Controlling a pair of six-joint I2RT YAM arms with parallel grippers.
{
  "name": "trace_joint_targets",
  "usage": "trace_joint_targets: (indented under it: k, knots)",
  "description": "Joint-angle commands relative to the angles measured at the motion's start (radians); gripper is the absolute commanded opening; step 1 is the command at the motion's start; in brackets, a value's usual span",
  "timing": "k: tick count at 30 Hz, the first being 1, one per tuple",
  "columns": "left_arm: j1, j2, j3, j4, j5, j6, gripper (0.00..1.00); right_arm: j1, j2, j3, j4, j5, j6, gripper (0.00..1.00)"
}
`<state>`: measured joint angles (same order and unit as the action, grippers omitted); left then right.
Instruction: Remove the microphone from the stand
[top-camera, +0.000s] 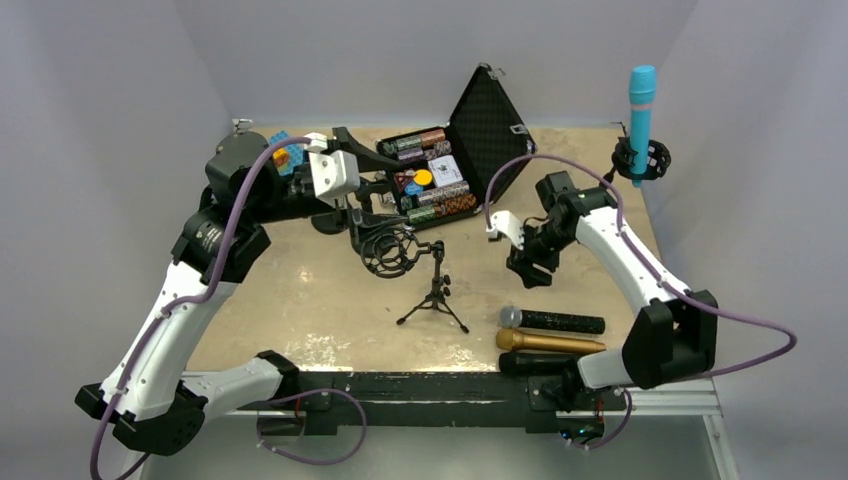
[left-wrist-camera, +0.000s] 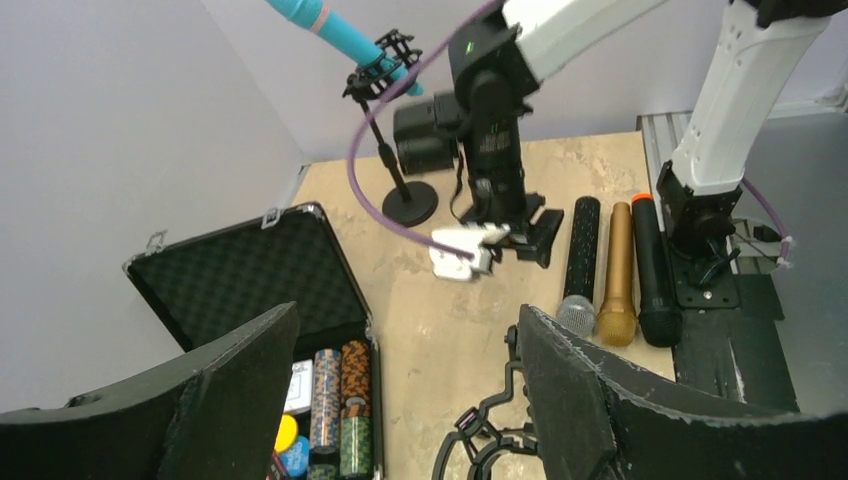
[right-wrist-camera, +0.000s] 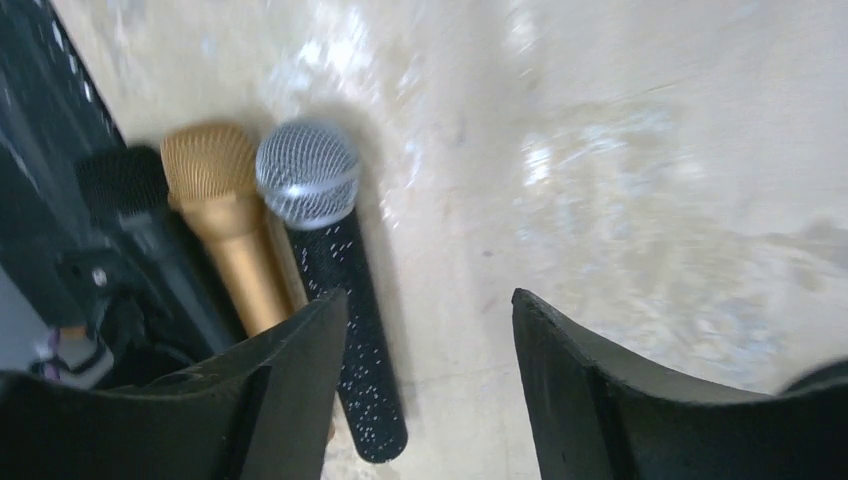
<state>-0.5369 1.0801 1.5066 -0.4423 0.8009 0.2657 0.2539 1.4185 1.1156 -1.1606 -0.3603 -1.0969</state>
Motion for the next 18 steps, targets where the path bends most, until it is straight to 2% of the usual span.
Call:
trace_joint_targets:
  k: [1,5,7,9,14,16,18]
  knots:
    - [0.008,-0.027,0.028,-0.165,-0.061,0.108,0.84,-0.003,-0.112,0.222,0.067,-0.130,0.311,0.67]
    - [0.007,-0.033,0.074,-0.452,-0.080,0.263,0.85,-0.001,-0.173,0.450,-0.012,-0.296,0.565,0.71]
    - [0.006,-0.028,0.077,-0.551,-0.115,0.287,0.86,0.008,-0.209,0.473,0.017,-0.377,0.688,0.73]
    - [0.006,-0.004,0.102,-0.656,-0.110,0.345,0.87,0.050,-0.244,0.465,0.074,-0.436,0.743,0.75]
    - [0.011,0.166,0.348,-1.065,-0.042,0.554,0.87,0.222,-0.246,0.472,0.180,-0.418,0.778,0.81]
    - [0.011,0.215,0.396,-1.141,-0.039,0.569,0.87,0.275,-0.219,0.488,0.204,-0.401,0.803,0.84]
    - [0.011,0.220,0.377,-1.144,-0.043,0.569,0.88,0.329,-0.193,0.497,0.237,-0.368,0.831,0.86]
